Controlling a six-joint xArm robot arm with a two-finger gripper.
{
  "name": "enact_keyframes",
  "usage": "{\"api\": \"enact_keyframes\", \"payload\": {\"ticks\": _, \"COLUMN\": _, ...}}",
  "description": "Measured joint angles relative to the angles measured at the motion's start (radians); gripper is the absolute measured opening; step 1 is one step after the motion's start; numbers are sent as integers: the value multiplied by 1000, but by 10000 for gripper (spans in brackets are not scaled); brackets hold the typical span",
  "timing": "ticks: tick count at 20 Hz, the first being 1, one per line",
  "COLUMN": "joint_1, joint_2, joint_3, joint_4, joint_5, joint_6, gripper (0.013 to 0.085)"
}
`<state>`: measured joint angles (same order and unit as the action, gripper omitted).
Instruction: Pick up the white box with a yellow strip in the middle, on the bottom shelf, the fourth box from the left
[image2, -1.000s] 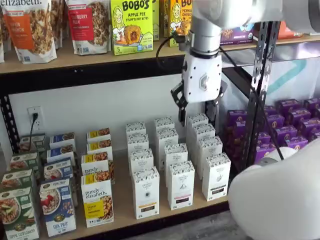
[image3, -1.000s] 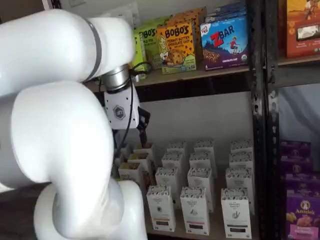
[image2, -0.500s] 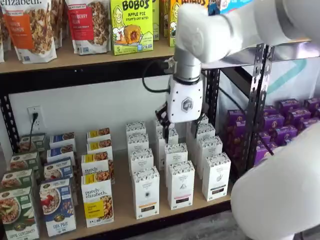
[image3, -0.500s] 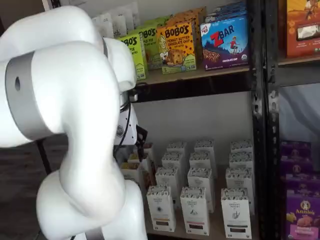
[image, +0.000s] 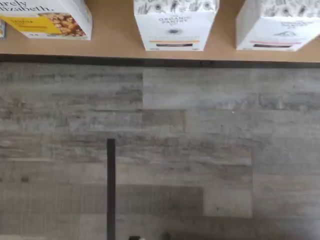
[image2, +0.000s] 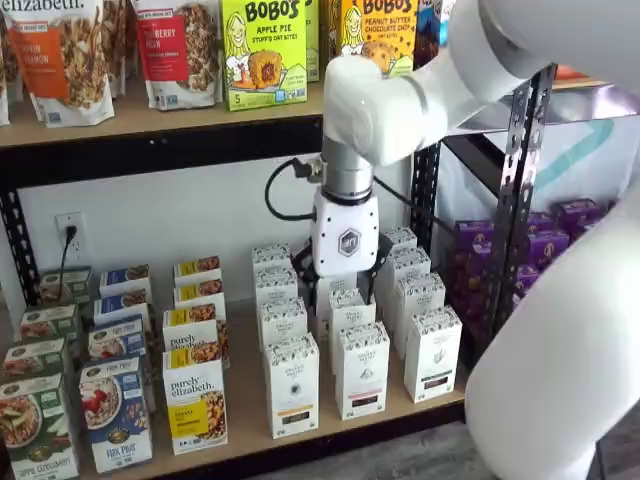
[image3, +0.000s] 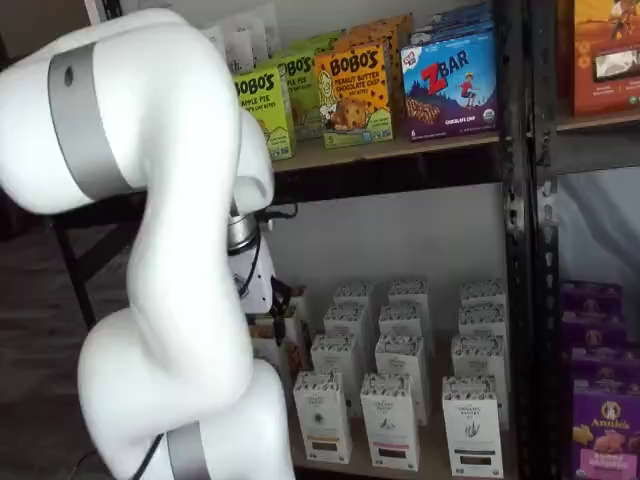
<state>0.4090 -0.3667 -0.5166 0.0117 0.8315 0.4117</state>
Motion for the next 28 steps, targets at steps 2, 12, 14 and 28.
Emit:
{"api": "enact_keyframes", "payload": {"ticks": 2, "joint_1": 6, "joint_2": 57, "joint_3": -14, "joint_4": 4, "joint_5": -45, "joint_6": 2, "gripper": 850}}
{"api": "enact_keyframes", "payload": {"ticks": 12, "joint_1": -16, "joint_2": 275, "joint_3": -84, "joint_4": -23, "joint_5": -194, "joint_6": 0, "gripper": 850}}
{"api": "enact_keyframes", "payload": {"ticks": 14, "joint_1": -28, "joint_2": 316, "joint_3": -99, "joint_4": -22, "joint_5": -224, "joint_6": -13, "gripper": 850}}
{"api": "enact_keyframes", "payload": {"ticks": 28, "joint_1": -77, "joint_2": 593, "joint_3": -219, "joint_4": -36, "joint_5": -380, "joint_6": -51, "gripper": 850}}
